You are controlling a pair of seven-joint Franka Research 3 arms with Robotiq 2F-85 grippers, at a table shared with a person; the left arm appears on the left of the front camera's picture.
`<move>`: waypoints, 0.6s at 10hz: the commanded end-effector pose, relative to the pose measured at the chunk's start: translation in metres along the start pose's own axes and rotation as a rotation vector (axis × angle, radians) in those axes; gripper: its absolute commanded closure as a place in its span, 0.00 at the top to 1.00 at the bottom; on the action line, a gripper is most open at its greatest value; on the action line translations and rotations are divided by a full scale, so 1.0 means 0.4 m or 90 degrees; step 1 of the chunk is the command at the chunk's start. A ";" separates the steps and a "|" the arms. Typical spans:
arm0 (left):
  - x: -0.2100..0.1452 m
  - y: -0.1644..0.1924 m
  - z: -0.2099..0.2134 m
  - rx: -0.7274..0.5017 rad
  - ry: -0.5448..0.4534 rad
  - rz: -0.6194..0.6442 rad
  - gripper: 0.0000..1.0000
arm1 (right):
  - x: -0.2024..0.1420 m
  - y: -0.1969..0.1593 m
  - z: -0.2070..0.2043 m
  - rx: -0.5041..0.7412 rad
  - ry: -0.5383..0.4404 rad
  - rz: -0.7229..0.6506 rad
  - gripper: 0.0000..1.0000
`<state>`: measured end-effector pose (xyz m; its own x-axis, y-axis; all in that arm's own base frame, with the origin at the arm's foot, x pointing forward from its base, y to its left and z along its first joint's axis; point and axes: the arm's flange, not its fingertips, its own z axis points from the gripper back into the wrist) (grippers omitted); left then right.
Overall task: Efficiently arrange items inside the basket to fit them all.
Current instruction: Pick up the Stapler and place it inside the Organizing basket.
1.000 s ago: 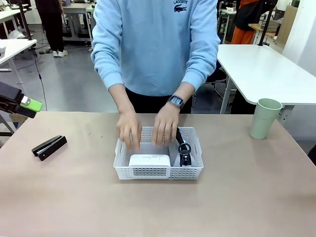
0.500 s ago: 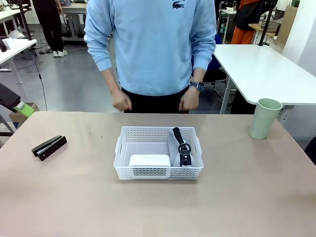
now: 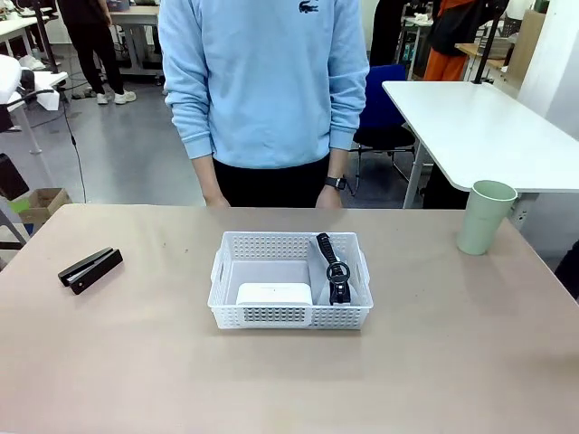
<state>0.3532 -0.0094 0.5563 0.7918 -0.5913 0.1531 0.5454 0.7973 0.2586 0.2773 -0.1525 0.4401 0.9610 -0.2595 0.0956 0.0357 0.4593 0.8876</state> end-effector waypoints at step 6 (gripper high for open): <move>0.001 0.015 -0.048 -0.036 -0.032 -0.085 1.00 | 0.003 0.003 0.003 0.017 -0.008 0.014 1.00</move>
<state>0.3554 -0.0024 0.5474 0.7655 -0.6241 0.1564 0.5947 0.7791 0.1982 0.2773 -0.1525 0.4400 0.9610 -0.2596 0.0954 0.0360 0.4593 0.8875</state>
